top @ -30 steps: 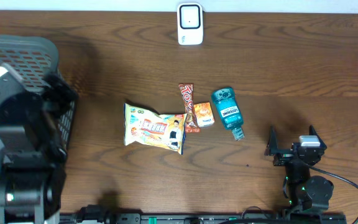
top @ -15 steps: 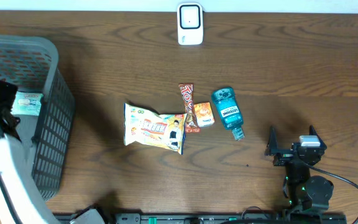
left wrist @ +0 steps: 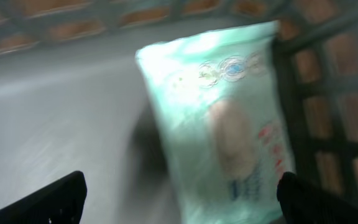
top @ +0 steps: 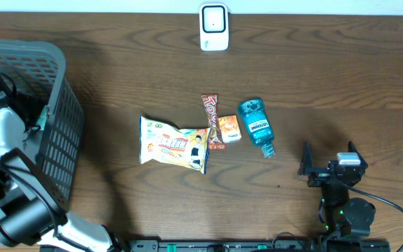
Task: Scan the item barcode
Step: 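Reach into the basket and grasp the mint-green wipes pack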
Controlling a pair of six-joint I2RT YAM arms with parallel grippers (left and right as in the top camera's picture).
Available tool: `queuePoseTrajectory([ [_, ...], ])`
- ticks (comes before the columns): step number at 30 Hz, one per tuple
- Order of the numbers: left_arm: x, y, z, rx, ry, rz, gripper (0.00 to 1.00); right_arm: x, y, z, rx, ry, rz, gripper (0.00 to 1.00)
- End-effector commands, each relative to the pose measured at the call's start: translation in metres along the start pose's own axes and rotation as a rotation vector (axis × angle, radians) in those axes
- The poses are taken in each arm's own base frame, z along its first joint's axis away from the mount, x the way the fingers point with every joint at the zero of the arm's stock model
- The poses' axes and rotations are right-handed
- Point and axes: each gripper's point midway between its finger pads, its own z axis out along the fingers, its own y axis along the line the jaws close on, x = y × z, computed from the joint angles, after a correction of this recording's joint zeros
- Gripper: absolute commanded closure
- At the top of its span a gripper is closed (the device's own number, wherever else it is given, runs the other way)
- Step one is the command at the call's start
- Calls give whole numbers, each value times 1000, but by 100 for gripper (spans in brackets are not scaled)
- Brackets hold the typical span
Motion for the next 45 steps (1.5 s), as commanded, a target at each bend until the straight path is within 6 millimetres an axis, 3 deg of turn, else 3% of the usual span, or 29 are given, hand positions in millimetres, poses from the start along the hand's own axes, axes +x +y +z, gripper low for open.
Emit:
queuePoseTrajectory([
  [1, 4, -14, 14, 56, 17, 167, 2, 1, -1, 0, 3, 0, 13, 1],
  [9, 8, -17, 27, 56, 21, 216, 2, 1, -1, 0, 3, 0, 13, 1],
  [16, 38, -2, 65, -4, 124, 228, 1, 1, -1, 0, 3, 0, 13, 1],
  [19, 46, 4, 67, -25, 159, 224, 23, 1, -1, 0, 3, 0, 13, 1],
  [23, 56, 13, 63, -53, 204, 230, 45, 1, -1, 0, 3, 0, 13, 1],
  [29, 64, 22, 51, -83, 254, 230, 59, 1, -1, 0, 3, 0, 13, 1],
  [33, 41, 13, 15, -42, 179, 198, 64, 1, -1, 0, 3, 1, 13, 1],
  [37, 8, -1, -44, 44, 36, 154, 64, 1, -1, 0, 3, 0, 13, 1],
  [39, -9, -6, -81, 97, -48, 121, 64, 1, -1, 0, 3, 0, 13, 1],
  [40, -19, -9, -111, 140, -113, 94, 64, 1, -1, 0, 3, 0, 13, 1],
  [42, -28, -10, -144, 192, -180, 58, 64, 1, -1, 0, 3, 0, 13, 1],
  [44, -34, -15, -191, 297, -257, 17, 64, 1, -1, 0, 3, 0, 13, 1],
  [45, -34, -21, -225, 394, -295, -6, 64, 1, -1, 0, 3, 0, 13, 1],
])
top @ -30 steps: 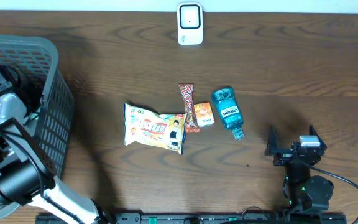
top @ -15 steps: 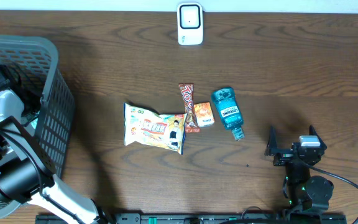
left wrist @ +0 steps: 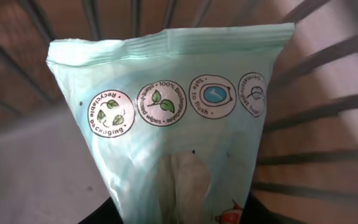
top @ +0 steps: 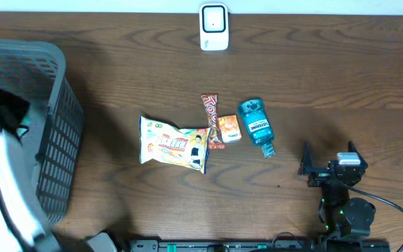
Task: Scan the item barcode
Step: 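Reach into the basket and grasp the mint-green wipes pack, then lower the green wipes pack onto the table below the teal bottle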
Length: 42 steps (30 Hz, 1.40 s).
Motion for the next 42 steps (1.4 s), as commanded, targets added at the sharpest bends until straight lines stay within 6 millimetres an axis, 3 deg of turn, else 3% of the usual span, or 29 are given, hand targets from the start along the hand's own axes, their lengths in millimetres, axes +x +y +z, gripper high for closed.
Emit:
queuePoseTrajectory([
  [1, -23, -32, -79, 230, -124, -96, 65, 1, -1, 0, 3, 0, 13, 1],
  [2, -23, -55, -118, 379, -156, -76, 65, 1, -1, 0, 3, 0, 13, 1],
  [4, -15, -78, -155, 515, -177, -31, 64, 1, -1, 0, 3, 0, 13, 1],
  [7, 11, -103, -187, 639, -143, 41, 64, 1, -1, 0, 3, 0, 13, 1],
  [9, 39, -123, -198, 713, -68, 104, 64, 1, -1, 0, 3, 0, 13, 1],
  [13, 125, -178, -217, 864, 163, 303, 65, 1, -1, 0, 3, 0, 13, 1],
  [16, 177, -203, -220, 906, 283, 420, 65, 1, -1, 0, 3, 0, 13, 1],
  [19, 232, -217, -213, 875, 384, 540, 65, 1, -1, 0, 3, 0, 13, 1],
  [23, 309, -216, -198, 778, 501, 720, 66, 1, -1, 0, 3, 0, 13, 1],
  [24, 333, -212, -192, 736, 528, 784, 66, 1, -1, 0, 3, 0, 13, 1],
  [30, 434, -186, -172, 590, 666, 1013, 66, 1, -1, 0, 3, 0, 13, 1],
  [34, 477, -170, -162, 524, 722, 1094, 66, 1, -1, 0, 3, 0, 13, 1],
  [38, 508, -151, -148, 444, 764, 1149, 66, 1, -1, 0, 3, 0, 13, 1],
  [42, 522, -142, -142, 402, 782, 1152, 66, 1, -1, 0, 3, 0, 13, 1],
])
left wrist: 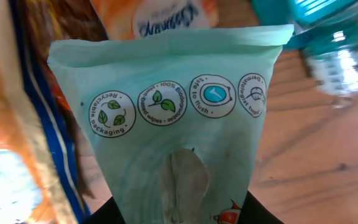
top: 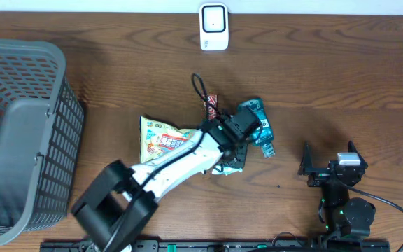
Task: Scan the item barcode
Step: 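Lower the green wipes pack onto the table below the teal bottle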
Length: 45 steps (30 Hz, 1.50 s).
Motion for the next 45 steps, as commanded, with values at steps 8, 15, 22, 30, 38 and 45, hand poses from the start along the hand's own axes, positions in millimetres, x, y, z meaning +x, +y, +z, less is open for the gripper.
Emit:
queuePoseTrajectory([
  [8, -9, 6, 6, -87, -69, -11, 12, 1, -1, 0, 3, 1, 13, 1],
  [15, -24, -6, -36, -9, -179, -13, 73, 1, -1, 0, 3, 1, 13, 1],
  [22, -6, 7, -24, -38, -131, -120, 92, 1, -1, 0, 3, 1, 13, 1],
  [30, 27, 0, -6, 51, 11, -148, 92, 1, -1, 0, 3, 1, 13, 1],
  [38, 37, -12, -8, 118, 75, -150, 92, 1, -1, 0, 3, 1, 13, 1],
  [45, 46, -4, 2, 101, 93, -153, 92, 1, -1, 0, 3, 1, 13, 1],
])
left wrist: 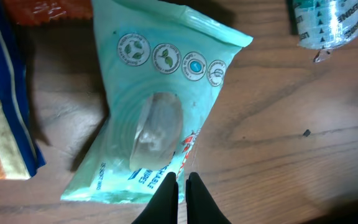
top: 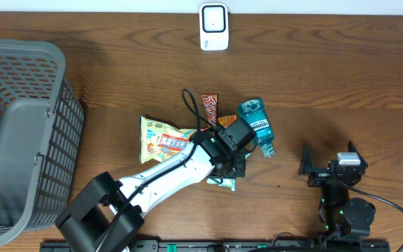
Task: Scan the item barcode
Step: 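Lower the green wipes pack onto the table below the teal bottle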
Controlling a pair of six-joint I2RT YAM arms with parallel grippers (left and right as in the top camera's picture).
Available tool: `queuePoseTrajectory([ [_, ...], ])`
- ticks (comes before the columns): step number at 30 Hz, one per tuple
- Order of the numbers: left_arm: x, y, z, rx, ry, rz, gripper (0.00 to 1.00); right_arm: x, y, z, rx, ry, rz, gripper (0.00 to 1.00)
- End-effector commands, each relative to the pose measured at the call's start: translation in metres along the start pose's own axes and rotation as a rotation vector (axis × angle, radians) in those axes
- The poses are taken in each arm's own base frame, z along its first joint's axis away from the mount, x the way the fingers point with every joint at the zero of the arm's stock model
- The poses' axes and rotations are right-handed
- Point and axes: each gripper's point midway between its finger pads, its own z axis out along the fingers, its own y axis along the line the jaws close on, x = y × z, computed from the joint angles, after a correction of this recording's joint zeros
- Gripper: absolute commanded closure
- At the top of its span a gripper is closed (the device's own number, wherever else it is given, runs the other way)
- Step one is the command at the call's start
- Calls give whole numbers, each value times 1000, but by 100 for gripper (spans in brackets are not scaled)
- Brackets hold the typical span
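Observation:
A mint-green pack of wipes (left wrist: 160, 118) lies flat on the wooden table, just below the other goods; only its edge (top: 222, 184) shows past the arm in the overhead view. My left gripper (left wrist: 182, 182) hangs over the pack's near edge, shut, with nothing between its fingers. From above, the left gripper (top: 230, 168) sits mid-table. The white barcode scanner (top: 214, 26) stands at the far edge. My right gripper (top: 329, 162) rests open at the front right.
A grey basket (top: 19, 133) stands at the left. A snack bag (top: 165, 143), a chocolate bar (top: 209, 105) and a blue mouthwash bottle (top: 256, 124) lie round the left arm. The bottle (left wrist: 325, 22) and the snack bag (left wrist: 2, 93) flank the wipes.
The wipes pack was held in my left gripper over the goods. It now lies on the table, let go, and the gripper is shut and empty just above its near edge.
My left gripper was open inside the basket, facing the wipes pack. Then it was shut on the pack in the basket. Then it held the pack over the goods mid-table. Now the pack lies on the table, released. The right arm stayed parked.

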Motion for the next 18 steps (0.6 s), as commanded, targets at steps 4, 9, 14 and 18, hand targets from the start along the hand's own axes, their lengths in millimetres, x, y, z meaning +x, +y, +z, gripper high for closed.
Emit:
queuePoseTrajectory([
  [4, 8, 25, 22, -55, -4, -19, 92, 1, -1, 0, 3, 1, 13, 1],
  [9, 3, 23, 35, -40, -14, -16, 92, 1, -1, 0, 3, 1, 13, 1],
  [14, 7, 29, 47, -63, 13, -36, 92, 1, -1, 0, 3, 1, 13, 1],
  [18, 10, 35, 56, -88, 32, -62, 92, 1, -1, 0, 3, 1, 13, 1],
])
